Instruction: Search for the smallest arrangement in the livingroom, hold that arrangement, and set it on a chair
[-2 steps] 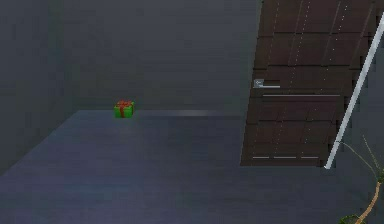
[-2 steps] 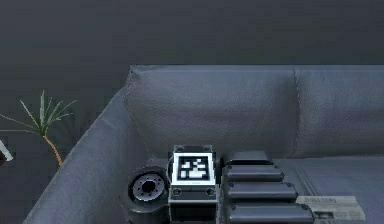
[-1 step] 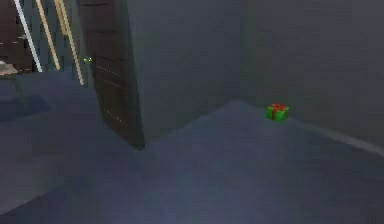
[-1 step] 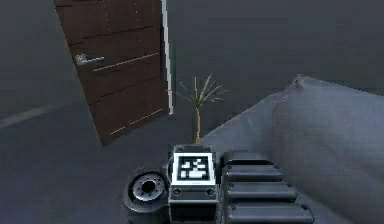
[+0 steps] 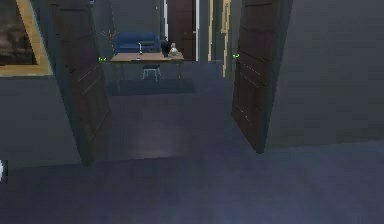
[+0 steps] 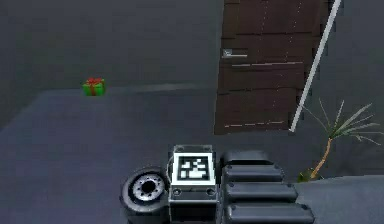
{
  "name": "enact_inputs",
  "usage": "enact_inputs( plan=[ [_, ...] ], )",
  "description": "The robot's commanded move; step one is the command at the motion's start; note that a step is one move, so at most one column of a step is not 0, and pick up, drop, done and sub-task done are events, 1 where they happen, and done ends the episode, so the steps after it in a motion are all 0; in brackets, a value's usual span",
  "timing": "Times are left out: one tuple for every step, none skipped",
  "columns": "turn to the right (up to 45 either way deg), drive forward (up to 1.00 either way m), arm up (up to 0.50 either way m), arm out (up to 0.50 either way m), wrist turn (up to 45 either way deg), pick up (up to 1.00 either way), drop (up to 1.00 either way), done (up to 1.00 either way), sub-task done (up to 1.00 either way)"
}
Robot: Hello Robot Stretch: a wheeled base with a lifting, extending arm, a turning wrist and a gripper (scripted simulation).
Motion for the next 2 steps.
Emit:
enact_inputs(
  plan=[
    [0.0, 0.05, 0.00, 0.00, 0.0, 0.00, 0.00, 0.00, 0.00],
    [0.0, 1.00, 0.00, 0.00, 0.0, 0.00, 0.00, 0.00, 0.00]
  ],
)
